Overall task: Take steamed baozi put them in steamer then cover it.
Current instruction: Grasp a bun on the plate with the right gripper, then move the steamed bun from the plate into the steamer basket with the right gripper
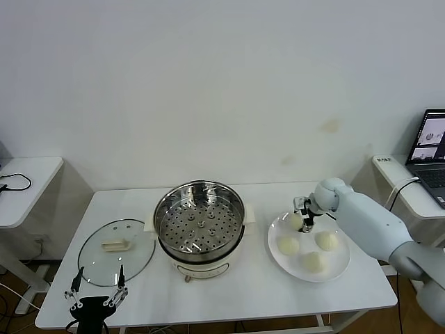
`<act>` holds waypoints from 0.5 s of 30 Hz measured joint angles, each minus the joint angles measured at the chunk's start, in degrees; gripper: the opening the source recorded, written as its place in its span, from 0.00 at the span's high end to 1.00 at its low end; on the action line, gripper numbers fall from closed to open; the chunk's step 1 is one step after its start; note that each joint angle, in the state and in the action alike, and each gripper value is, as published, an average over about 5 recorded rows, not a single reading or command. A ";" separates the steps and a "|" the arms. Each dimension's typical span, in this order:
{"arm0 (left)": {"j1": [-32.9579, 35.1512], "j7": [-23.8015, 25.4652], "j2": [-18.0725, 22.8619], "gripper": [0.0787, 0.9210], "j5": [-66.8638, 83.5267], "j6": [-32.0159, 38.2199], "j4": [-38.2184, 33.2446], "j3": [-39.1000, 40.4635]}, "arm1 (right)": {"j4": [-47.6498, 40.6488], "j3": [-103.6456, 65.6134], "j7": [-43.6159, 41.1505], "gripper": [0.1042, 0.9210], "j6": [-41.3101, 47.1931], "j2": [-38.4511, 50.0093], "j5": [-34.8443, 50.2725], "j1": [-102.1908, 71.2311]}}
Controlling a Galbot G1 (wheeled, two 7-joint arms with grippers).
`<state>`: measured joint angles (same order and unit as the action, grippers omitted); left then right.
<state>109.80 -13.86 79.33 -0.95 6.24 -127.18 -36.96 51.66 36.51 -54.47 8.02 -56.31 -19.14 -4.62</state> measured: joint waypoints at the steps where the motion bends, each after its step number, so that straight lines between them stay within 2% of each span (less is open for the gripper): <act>1: 0.03 -0.02 0.02 0.12 -0.01 0.05 0.00 0.00 | -0.22 -0.01 0.01 0.27 0.02 -0.16 -0.08 0.05; 15: 0.26 -0.12 0.10 0.12 -0.06 0.20 -0.14 0.13 | 0.24 1.39 -1.45 0.46 0.52 0.11 0.80 1.46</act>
<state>110.05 -13.97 79.42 -1.00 6.44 -127.32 -36.83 51.89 37.90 -55.92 8.54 -56.20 -18.34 -3.16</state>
